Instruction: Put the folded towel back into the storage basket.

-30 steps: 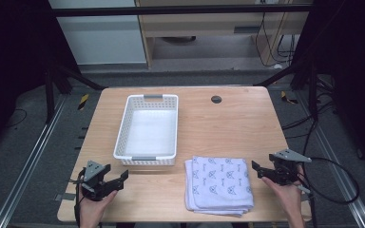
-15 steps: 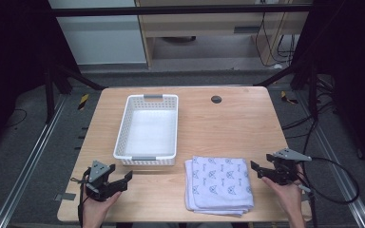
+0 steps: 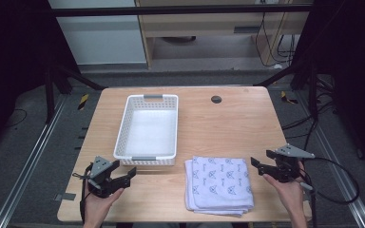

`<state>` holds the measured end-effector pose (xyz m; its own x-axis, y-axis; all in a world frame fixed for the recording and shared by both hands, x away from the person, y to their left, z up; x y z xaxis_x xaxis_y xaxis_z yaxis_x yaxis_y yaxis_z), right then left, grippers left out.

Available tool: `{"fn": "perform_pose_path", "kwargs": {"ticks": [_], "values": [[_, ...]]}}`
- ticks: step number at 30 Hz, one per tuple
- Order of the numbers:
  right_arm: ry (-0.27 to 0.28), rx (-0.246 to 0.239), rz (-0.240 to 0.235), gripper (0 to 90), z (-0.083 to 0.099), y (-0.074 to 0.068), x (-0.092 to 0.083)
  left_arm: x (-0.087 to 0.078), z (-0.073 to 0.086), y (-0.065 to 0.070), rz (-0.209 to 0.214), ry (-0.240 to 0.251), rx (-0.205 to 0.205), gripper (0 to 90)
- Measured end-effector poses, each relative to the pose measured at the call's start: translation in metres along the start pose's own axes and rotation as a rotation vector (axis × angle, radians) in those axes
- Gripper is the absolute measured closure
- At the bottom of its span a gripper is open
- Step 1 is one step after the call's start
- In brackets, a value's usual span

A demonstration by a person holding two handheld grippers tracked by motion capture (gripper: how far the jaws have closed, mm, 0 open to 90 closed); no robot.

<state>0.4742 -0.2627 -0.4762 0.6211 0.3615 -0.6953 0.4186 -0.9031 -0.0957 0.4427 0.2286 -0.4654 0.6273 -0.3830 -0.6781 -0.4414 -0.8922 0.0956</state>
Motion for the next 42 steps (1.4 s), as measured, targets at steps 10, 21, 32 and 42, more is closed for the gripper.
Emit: {"fn": "perform_pose_path", "kwargs": {"ticks": [10,21,32,42], "values": [[0.034,0.013,-0.012,30.0,-0.016,0.002,-0.012,-0.010,-0.019,0.004,0.014,0.045,-0.003,27.2],[0.046,0.005,-0.024,31.6,-0.026,-0.001,-0.016,-0.008,-0.034,0.020,0.033,0.060,0.021,28.5],[0.050,-0.007,-0.042,33.0,-0.035,-0.007,-0.015,0.001,-0.052,0.047,0.071,0.066,0.066,30.5],[0.053,-0.014,-0.057,33.6,-0.037,-0.010,-0.012,0.008,-0.062,0.066,0.096,0.068,0.095,31.3]]}}
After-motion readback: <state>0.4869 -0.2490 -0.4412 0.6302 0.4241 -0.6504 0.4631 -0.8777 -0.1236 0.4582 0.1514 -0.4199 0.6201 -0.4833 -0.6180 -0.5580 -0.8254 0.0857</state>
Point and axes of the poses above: each handheld gripper's, and its own axes: x roughly forward along the jaws, z roughly out of its underside, y roughly to its right, the point moved 5 cm from there along x, roughly forward along the jaws, and after that the axes turned 12 degrees about -y, right-handed, at the moved point
